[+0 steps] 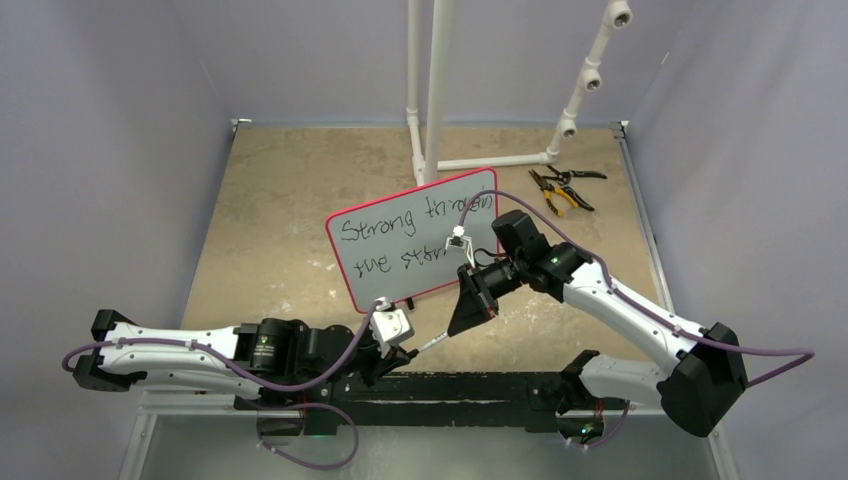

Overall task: Write a sentence on the whiteboard
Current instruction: Close the whiteboard marker at the center of the board.

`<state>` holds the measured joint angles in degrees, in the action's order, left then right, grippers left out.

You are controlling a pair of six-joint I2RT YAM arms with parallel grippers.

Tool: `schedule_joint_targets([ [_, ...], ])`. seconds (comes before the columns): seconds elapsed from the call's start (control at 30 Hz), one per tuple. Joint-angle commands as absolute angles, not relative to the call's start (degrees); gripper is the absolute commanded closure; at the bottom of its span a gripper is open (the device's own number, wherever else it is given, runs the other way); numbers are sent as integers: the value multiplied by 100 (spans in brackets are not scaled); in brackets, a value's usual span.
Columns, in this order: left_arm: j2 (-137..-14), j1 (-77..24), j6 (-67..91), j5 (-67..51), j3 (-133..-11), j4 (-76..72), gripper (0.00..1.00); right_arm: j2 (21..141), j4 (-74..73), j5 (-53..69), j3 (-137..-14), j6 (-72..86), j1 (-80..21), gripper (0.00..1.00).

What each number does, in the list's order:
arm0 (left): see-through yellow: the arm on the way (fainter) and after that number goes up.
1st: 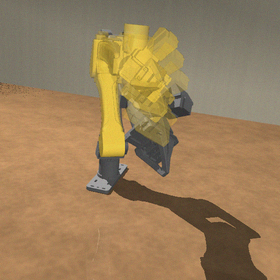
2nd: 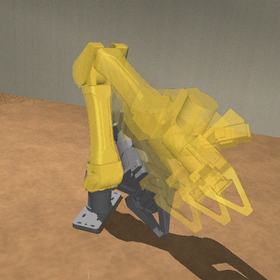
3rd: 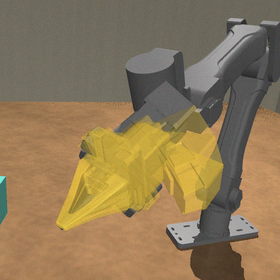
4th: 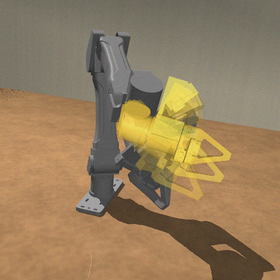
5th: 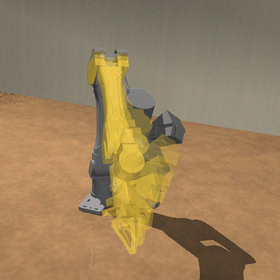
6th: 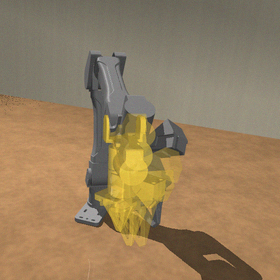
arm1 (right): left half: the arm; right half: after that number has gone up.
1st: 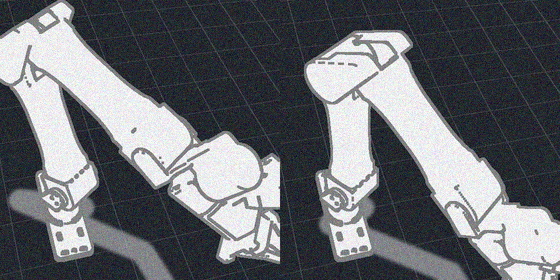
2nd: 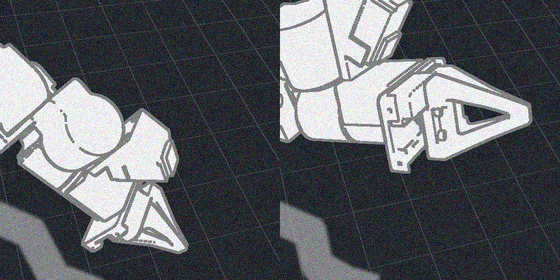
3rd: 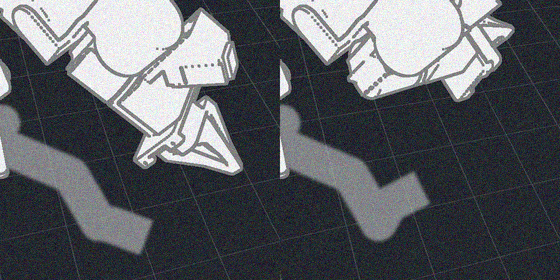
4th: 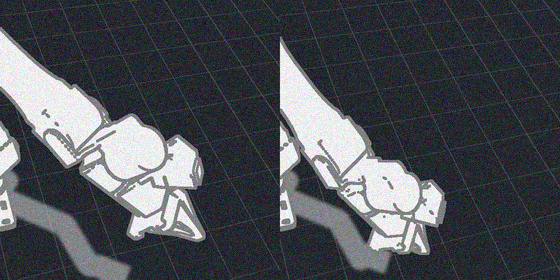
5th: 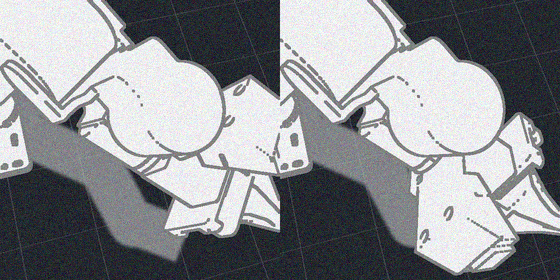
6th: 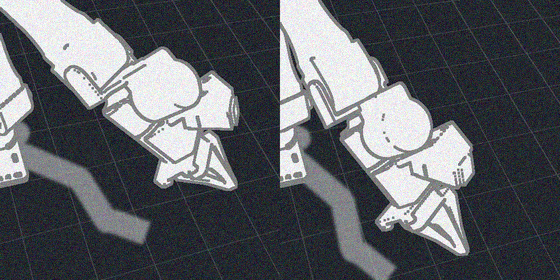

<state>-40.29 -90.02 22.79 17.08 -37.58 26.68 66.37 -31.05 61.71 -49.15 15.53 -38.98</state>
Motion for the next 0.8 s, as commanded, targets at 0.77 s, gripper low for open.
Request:
schedule_joint_targets([
  [0.77, -4042, -9009, 1839, 1758, -3778, 2260, 100, 6502, -2632, 6549, -4891, 1628, -3902, 100],
])
